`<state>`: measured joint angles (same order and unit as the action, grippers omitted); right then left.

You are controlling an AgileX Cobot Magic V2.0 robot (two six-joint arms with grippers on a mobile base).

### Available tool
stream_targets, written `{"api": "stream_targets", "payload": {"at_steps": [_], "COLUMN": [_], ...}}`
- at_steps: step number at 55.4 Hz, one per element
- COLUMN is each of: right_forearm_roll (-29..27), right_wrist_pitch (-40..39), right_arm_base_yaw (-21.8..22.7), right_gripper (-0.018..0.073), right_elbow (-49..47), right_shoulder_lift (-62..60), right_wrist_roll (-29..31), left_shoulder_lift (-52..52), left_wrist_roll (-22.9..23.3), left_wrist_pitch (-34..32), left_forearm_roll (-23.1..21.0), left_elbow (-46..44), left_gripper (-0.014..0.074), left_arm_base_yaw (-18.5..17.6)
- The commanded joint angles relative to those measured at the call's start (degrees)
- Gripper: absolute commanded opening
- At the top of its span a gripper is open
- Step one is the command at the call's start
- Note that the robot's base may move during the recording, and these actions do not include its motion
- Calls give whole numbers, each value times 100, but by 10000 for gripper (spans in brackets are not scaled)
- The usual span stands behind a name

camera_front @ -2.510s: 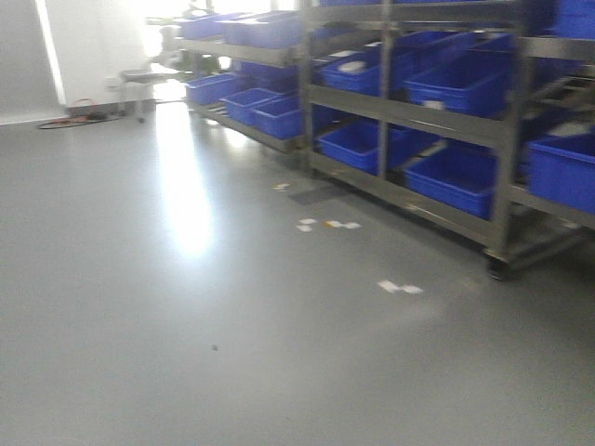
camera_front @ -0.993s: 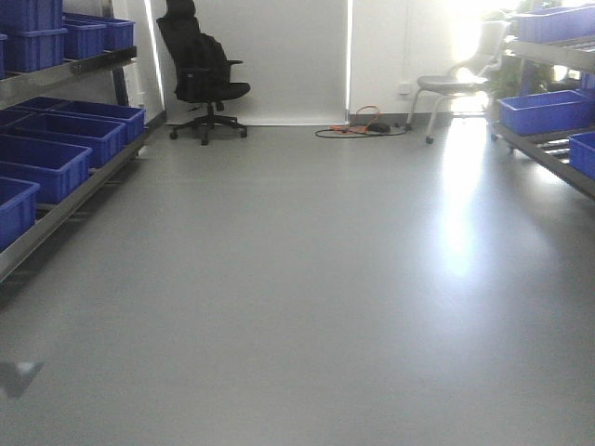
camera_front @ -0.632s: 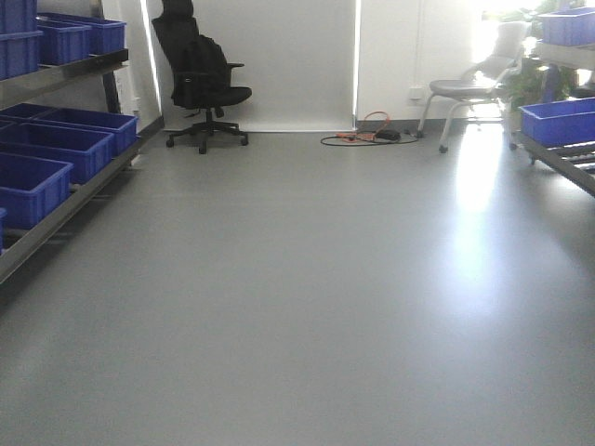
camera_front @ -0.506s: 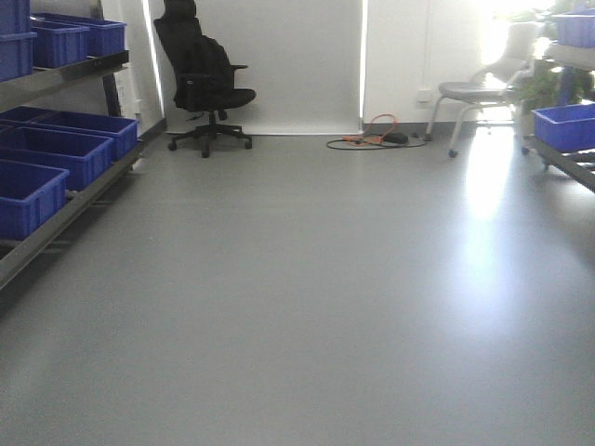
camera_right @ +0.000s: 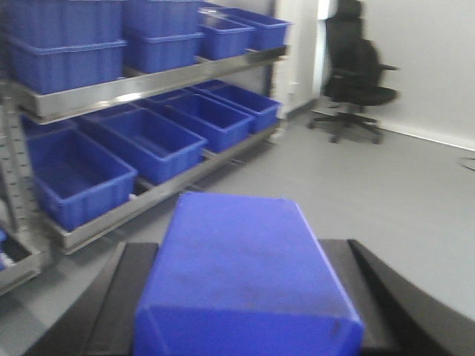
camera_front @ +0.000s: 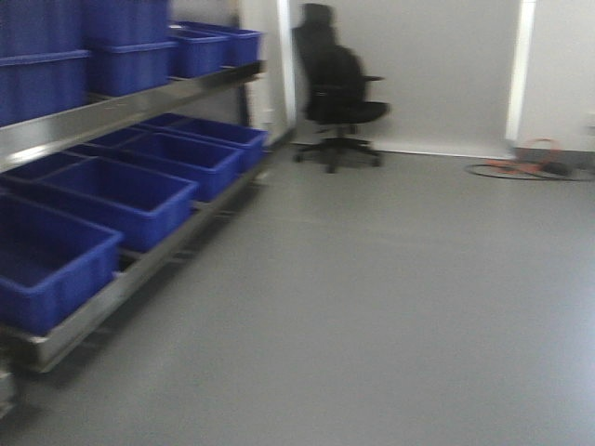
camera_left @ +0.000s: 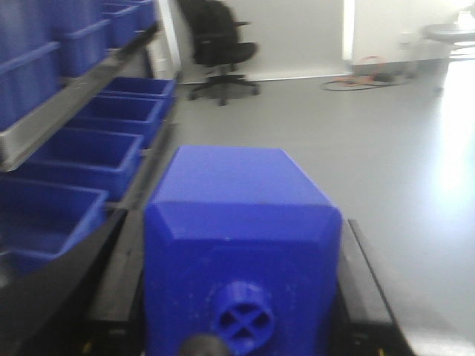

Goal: Pick and sort blue part to right shelf
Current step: 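Drive the base to the rack of blue bins holding both parts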

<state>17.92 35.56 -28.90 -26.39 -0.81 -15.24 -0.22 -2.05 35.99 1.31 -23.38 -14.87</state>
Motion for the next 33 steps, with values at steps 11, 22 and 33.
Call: {"api": "stream_targets", "payload": {"at_steps": [11, 22, 33], "right_forearm_roll": [134, 134, 134], "right_wrist_pitch": [-545, -545, -545], "right_arm_base_yaw": [28, 28, 28], "right_gripper": [279, 279, 279], "right_elbow": [-150, -150, -150], "right_shoulder_lift": [88, 88, 88], "right_wrist_roll": [28, 28, 28], "left_shoulder_lift": [10, 10, 10], "left_wrist_roll": [39, 39, 39], "left_wrist_pitch": [-502, -502, -502], "left_forearm_roll": [-7, -7, -7], "left_elbow": [-159, -159, -159], "left_gripper": [321, 321, 321], "left_arm_base_yaw": [2, 2, 2]}}
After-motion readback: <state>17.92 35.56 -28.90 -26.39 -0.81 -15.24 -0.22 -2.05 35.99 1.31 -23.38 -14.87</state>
